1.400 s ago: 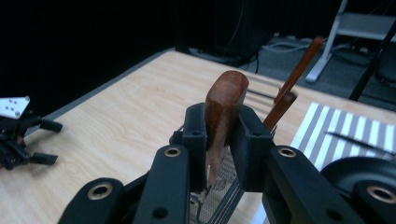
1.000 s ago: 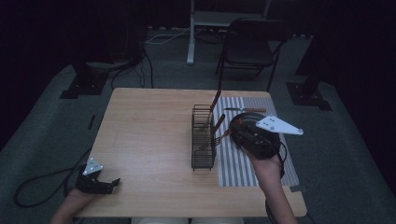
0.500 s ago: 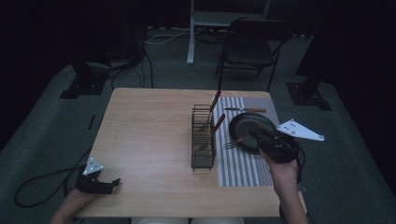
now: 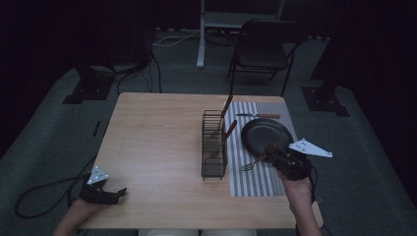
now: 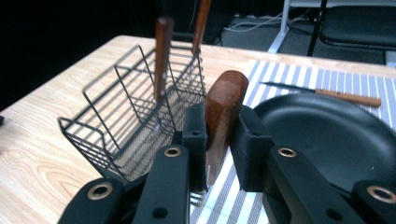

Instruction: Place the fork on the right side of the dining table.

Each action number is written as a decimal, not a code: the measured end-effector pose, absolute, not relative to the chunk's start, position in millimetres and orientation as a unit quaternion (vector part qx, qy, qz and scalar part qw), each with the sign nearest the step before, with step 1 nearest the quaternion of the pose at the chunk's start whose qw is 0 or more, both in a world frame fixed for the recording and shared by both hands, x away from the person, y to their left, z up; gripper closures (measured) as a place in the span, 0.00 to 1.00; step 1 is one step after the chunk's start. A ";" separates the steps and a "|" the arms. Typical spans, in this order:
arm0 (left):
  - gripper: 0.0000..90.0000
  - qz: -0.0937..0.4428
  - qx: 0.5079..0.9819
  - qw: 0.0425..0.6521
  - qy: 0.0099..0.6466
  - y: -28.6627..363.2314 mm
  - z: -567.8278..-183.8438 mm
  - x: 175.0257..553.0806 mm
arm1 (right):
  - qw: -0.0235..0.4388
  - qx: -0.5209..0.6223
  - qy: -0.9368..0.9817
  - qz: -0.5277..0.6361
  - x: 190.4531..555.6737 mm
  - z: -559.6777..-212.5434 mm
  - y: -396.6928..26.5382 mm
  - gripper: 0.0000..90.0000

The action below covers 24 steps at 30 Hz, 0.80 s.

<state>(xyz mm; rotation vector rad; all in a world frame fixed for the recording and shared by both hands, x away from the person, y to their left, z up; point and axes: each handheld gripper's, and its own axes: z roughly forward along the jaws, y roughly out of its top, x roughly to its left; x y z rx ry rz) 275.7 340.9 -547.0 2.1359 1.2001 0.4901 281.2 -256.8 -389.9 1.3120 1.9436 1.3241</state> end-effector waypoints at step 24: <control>0.00 0.186 0.811 0.316 0.456 340.9 -547.0 275.7 | 0.193 0.499 0.707 0.462 294.7 -429.1 -265.5 0.85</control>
